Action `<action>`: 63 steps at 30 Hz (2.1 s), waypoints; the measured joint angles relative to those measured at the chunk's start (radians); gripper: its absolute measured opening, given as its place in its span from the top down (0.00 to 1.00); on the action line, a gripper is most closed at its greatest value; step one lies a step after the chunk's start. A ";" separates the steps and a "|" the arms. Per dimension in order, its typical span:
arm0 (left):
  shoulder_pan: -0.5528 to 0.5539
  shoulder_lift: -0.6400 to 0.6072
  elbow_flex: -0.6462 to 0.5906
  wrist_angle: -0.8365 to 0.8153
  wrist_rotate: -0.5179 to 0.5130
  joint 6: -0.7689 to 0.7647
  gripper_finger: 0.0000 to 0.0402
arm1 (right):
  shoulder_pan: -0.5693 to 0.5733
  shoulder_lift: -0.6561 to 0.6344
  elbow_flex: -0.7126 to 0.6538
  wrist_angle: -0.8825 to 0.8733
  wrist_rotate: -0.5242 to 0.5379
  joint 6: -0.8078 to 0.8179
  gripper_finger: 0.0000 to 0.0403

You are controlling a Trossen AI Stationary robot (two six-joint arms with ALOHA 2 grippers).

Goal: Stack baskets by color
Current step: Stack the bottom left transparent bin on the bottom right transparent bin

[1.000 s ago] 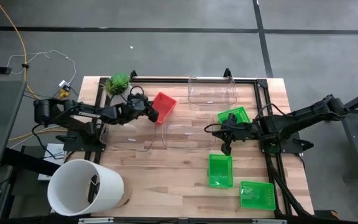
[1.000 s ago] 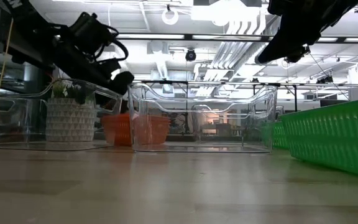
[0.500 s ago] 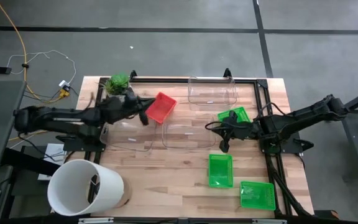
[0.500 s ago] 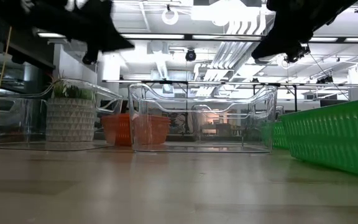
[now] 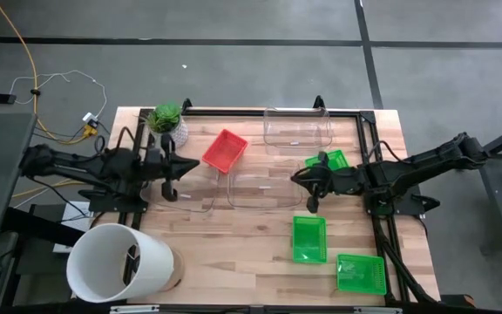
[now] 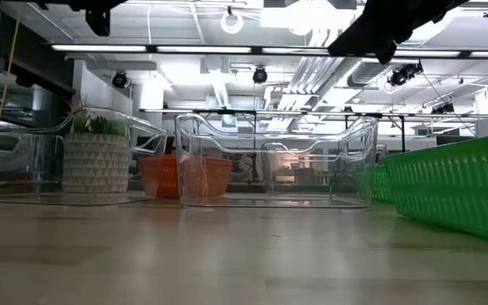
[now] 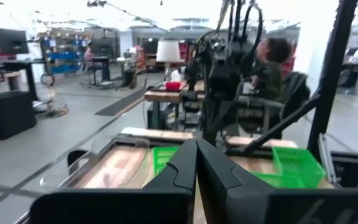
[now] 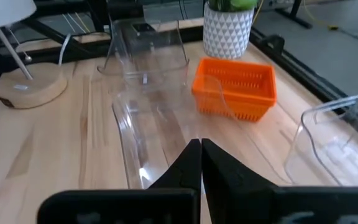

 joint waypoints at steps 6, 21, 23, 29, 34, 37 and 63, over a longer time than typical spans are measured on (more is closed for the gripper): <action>-0.032 -0.005 0.000 -0.028 -0.044 0.000 1.00 | 0.000 0.000 0.000 0.054 0.000 -0.030 1.00; -0.033 0.102 0.111 -0.317 0.002 -0.096 0.80 | 0.000 0.000 0.000 0.070 0.000 -0.035 1.00; -0.033 0.156 0.179 -0.461 0.000 -0.122 0.72 | 0.000 0.000 0.000 0.070 0.000 -0.035 1.00; -0.037 0.335 0.349 -0.863 0.173 -0.233 0.51 | 0.000 0.000 0.000 0.069 0.000 -0.035 1.00; -0.096 0.449 0.375 -0.980 0.276 -0.289 0.42 | 0.000 0.000 0.000 0.068 0.000 -0.035 1.00; -0.145 0.501 0.375 -1.031 0.277 -0.288 0.40 | 0.000 0.000 0.000 0.065 0.000 -0.031 1.00; -0.266 0.849 0.373 -1.127 0.138 -0.176 0.41 | 0.000 0.000 0.000 0.056 0.000 -0.027 1.00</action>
